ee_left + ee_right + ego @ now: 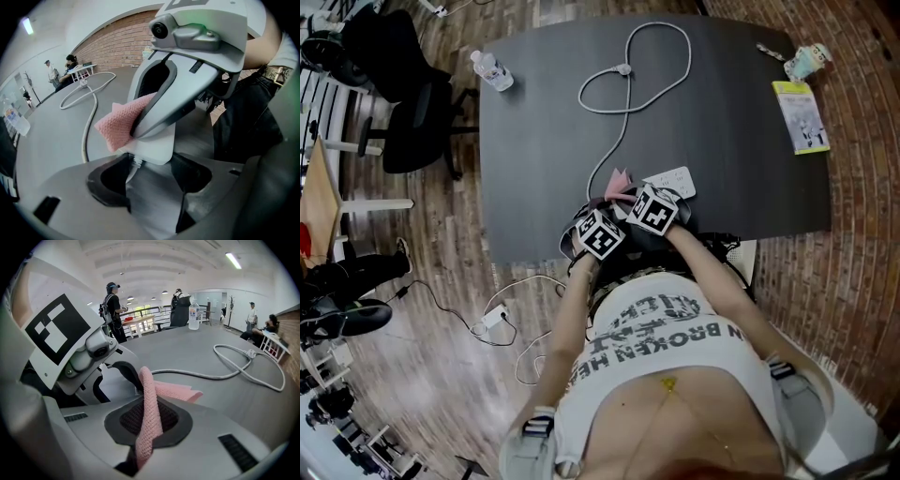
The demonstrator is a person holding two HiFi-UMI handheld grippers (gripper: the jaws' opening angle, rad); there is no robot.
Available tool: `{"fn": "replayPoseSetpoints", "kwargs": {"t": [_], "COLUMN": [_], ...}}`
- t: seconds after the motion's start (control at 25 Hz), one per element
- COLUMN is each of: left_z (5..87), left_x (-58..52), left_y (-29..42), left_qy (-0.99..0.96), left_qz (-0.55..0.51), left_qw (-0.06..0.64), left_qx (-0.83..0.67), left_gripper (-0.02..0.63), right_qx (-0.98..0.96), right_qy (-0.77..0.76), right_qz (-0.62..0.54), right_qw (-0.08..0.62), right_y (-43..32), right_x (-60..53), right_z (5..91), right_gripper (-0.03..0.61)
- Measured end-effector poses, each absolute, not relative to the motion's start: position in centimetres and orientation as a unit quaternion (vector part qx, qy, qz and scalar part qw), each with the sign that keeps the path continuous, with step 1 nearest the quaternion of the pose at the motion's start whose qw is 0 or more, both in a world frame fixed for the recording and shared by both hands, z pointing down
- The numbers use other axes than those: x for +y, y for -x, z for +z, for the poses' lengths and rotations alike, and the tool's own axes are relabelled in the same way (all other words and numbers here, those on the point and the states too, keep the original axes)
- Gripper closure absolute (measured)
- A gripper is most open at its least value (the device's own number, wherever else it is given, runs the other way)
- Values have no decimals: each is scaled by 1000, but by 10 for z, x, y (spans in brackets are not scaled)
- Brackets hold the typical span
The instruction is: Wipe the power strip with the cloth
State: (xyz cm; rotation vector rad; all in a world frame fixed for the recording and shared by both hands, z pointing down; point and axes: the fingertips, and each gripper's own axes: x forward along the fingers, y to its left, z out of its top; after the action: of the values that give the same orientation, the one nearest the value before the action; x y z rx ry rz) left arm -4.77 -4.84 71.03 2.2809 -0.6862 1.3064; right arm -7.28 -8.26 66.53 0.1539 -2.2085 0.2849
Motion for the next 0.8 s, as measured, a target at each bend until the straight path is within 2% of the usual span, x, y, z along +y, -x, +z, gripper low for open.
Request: {"fn": "replayPoseSetpoints", "kwargs": {"t": [0.8], "left_z": [707], "left_x": [-48], "left_y": [48], "left_qy": [-821], "left_qz": [470], "left_qw": [213], "left_qx": [-244], "left_gripper": [348], "right_qx": [-884], "right_qy": [-108], "right_qz": [126], "right_qw": [436], "right_y": [38], "right_x": [-102], "right_z": [662], "right_gripper": [561]}}
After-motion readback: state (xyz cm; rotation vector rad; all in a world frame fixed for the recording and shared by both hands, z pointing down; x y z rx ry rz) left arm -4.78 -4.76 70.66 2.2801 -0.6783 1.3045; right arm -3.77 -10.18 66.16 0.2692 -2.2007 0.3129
